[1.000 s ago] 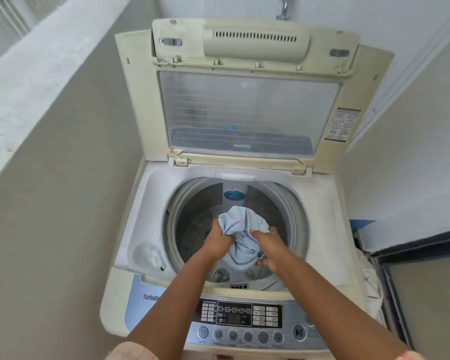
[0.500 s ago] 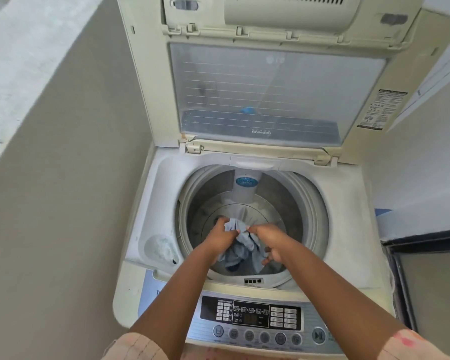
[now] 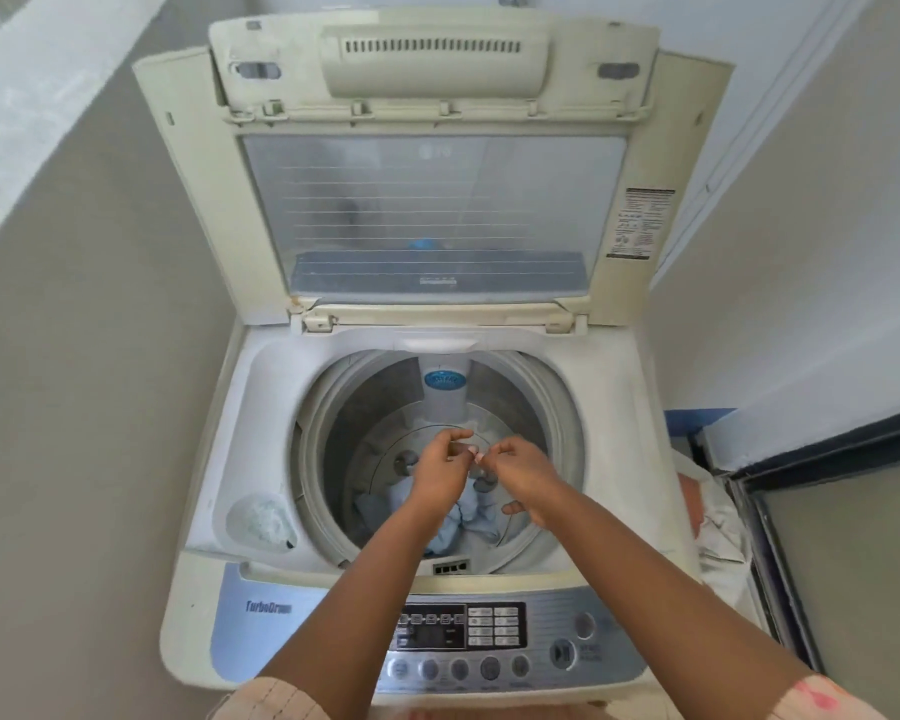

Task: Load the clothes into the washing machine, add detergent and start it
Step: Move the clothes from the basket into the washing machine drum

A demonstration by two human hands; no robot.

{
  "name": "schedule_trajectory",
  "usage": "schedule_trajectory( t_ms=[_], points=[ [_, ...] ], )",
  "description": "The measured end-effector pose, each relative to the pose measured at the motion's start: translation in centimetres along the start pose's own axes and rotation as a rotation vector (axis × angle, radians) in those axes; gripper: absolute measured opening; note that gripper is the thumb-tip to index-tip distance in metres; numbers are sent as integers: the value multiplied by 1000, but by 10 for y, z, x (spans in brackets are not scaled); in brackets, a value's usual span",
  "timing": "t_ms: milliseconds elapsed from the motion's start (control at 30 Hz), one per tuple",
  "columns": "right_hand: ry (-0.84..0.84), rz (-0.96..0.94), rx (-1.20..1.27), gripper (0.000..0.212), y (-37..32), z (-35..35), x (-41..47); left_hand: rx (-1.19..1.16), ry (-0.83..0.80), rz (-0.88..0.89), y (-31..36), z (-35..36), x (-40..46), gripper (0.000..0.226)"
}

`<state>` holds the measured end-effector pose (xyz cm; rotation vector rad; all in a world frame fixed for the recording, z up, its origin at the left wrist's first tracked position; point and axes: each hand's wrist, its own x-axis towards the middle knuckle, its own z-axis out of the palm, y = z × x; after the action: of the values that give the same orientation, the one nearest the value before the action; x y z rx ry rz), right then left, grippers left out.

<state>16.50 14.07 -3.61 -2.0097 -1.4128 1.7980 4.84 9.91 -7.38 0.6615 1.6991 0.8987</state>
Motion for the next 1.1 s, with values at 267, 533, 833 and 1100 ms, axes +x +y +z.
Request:
schedule_trajectory(
  t_ms=[267,533,833,1100],
  points=[
    [273,-664,30,24,28,-102,-22,-84,90,241,46,91,-24,18],
    [511,-667,74,16,95,-241,1,82,-6,486,120,221,-40,20],
    [406,-289,27,13,203,-326,63,541,-354,119,86,353,-3,18],
    [-40,-19,-239,45,313,-308,159,915,-420,-199,-42,382,40,43]
  ],
)
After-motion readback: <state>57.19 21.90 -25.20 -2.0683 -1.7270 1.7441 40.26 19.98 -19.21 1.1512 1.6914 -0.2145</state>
